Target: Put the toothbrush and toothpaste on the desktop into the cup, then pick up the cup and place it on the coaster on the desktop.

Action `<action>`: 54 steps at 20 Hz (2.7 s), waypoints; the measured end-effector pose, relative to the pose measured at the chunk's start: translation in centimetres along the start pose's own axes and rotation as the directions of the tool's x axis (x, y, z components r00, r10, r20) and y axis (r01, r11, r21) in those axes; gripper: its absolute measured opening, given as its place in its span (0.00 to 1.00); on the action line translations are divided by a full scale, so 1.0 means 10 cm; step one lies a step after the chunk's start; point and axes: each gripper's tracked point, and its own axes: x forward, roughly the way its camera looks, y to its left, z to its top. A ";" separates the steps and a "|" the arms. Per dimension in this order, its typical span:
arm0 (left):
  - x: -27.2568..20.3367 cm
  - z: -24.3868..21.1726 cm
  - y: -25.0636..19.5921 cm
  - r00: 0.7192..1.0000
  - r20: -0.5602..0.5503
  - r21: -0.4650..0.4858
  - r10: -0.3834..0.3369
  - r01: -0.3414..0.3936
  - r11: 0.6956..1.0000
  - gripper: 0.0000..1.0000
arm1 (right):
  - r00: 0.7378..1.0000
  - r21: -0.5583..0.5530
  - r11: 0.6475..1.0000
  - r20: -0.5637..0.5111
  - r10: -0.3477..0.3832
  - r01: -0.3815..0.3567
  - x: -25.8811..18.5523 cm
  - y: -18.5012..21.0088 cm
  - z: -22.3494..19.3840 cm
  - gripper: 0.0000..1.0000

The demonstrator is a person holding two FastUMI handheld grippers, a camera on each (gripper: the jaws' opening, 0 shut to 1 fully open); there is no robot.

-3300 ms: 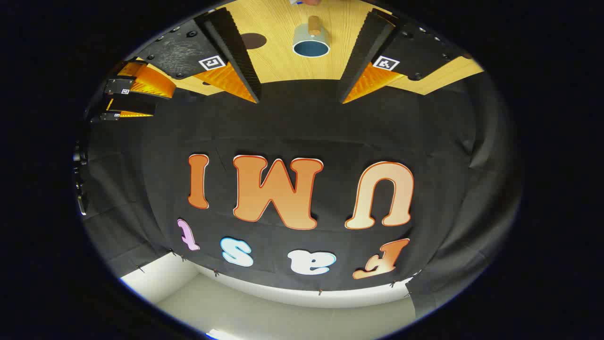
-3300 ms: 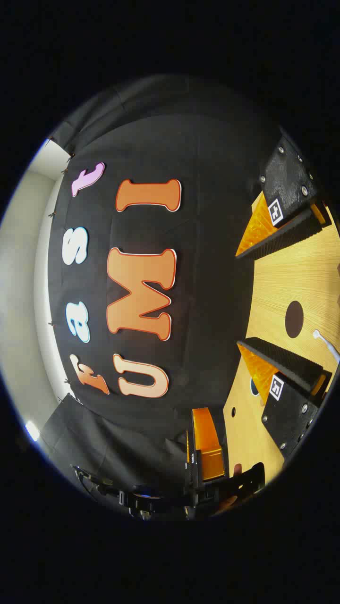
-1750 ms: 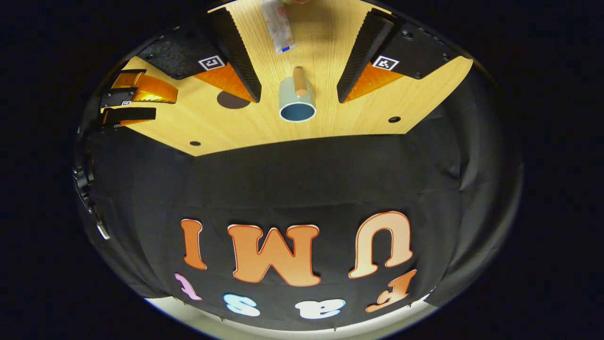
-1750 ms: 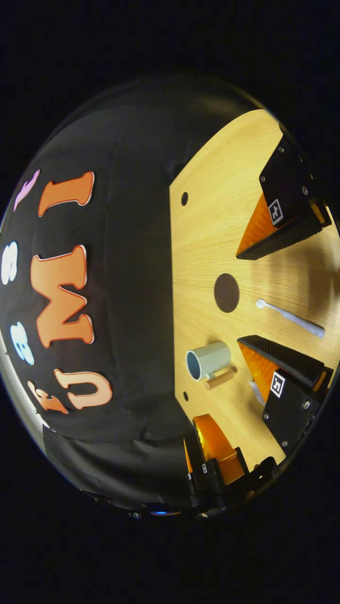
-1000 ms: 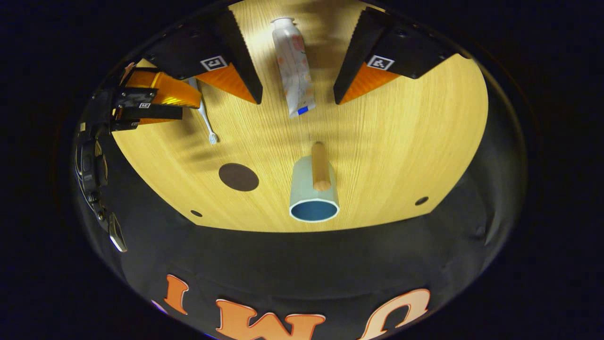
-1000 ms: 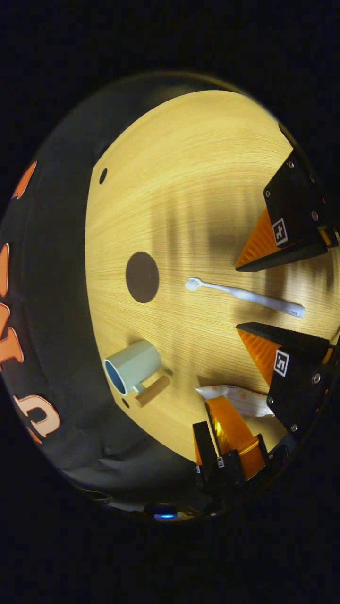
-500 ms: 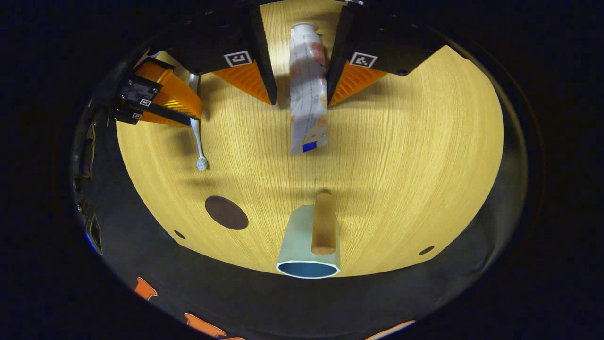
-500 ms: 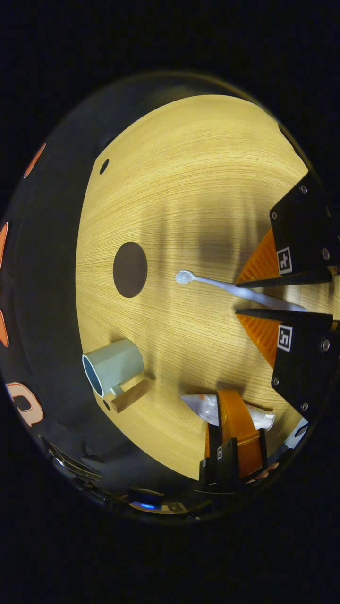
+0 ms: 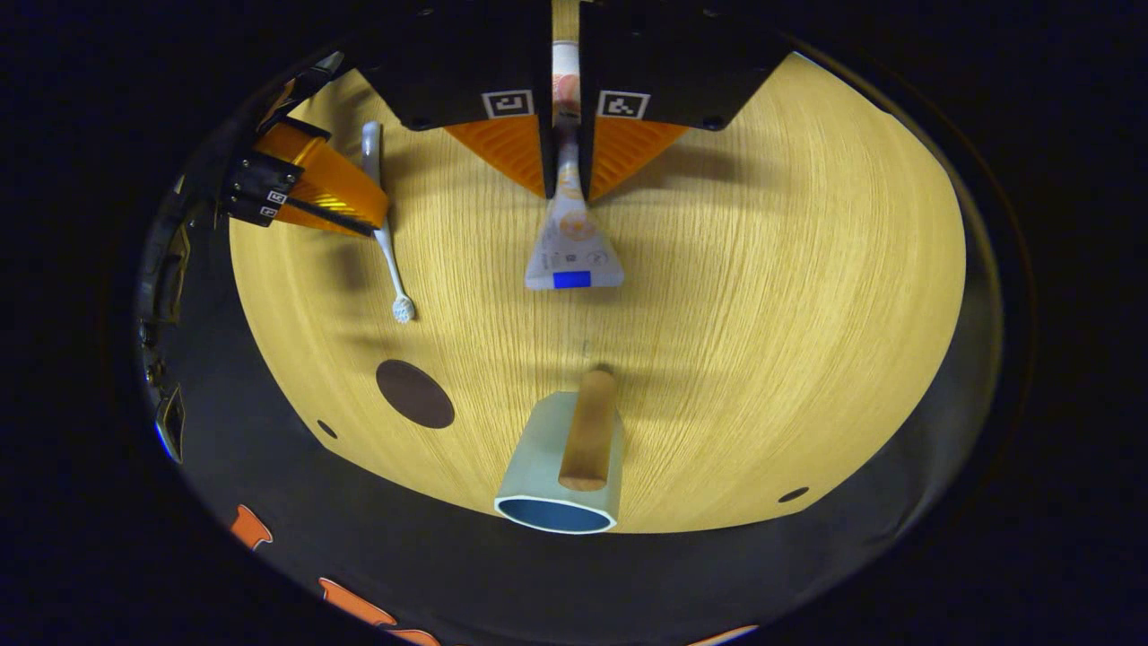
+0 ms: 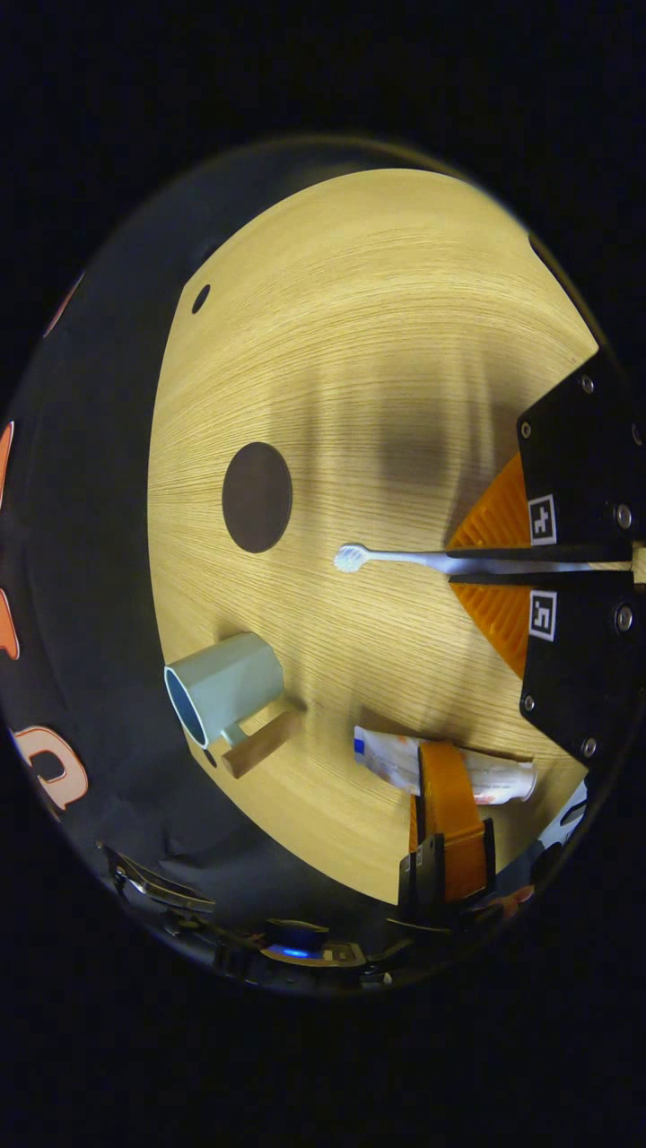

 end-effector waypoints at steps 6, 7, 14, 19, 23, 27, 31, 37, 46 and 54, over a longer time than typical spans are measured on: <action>-0.08 0.16 -0.06 0.992 0.106 0.036 -0.065 0.061 0.997 0.12 | 0.996 0.037 0.997 0.061 0.066 -0.068 -0.09 0.10 0.15 0.02; -0.08 0.24 -0.09 0.988 0.131 0.046 -0.077 0.072 0.996 0.12 | 0.994 0.044 0.996 0.085 0.070 -0.074 -0.13 0.09 0.20 0.03; -0.11 0.33 -0.04 0.954 0.272 0.086 -0.127 0.107 0.991 0.08 | 0.965 0.057 0.989 0.232 0.119 -0.136 -0.46 0.07 0.53 0.02; -0.32 0.66 0.05 0.900 0.412 0.103 -0.140 0.107 0.989 0.08 | 0.938 0.042 0.986 0.317 0.139 -0.160 -0.54 0.09 0.76 0.02; -0.37 0.86 0.05 0.860 0.490 0.131 -0.144 0.091 0.987 0.08 | 0.917 0.037 0.987 0.378 0.129 -0.155 -0.63 0.03 0.94 0.02; -0.47 1.13 0.09 0.815 0.566 0.151 -0.124 0.045 0.988 0.08 | 0.893 0.022 0.988 0.432 0.126 -0.150 -0.67 -0.01 1.13 0.02; -0.64 1.36 0.09 0.764 0.630 0.157 -0.137 0.047 0.986 0.08 | 0.860 -0.002 0.990 0.495 0.123 -0.140 -0.78 -0.01 1.32 0.02; -0.92 1.88 0.12 0.635 0.758 0.200 -0.148 -0.010 0.980 0.07 | 0.816 -0.010 0.993 0.569 0.105 -0.120 -0.89 -0.06 1.57 0.02; -0.95 2.46 0.11 0.466 0.867 0.195 -0.178 0.012 0.981 0.08 | 0.765 -0.012 0.996 0.640 0.074 -0.086 -0.96 -0.16 1.77 0.02; -0.71 2.81 0.11 0.411 0.895 0.185 -0.173 0.011 0.983 0.07 | 0.745 -0.014 0.997 0.664 0.070 -0.081 -0.94 -0.23 1.86 0.02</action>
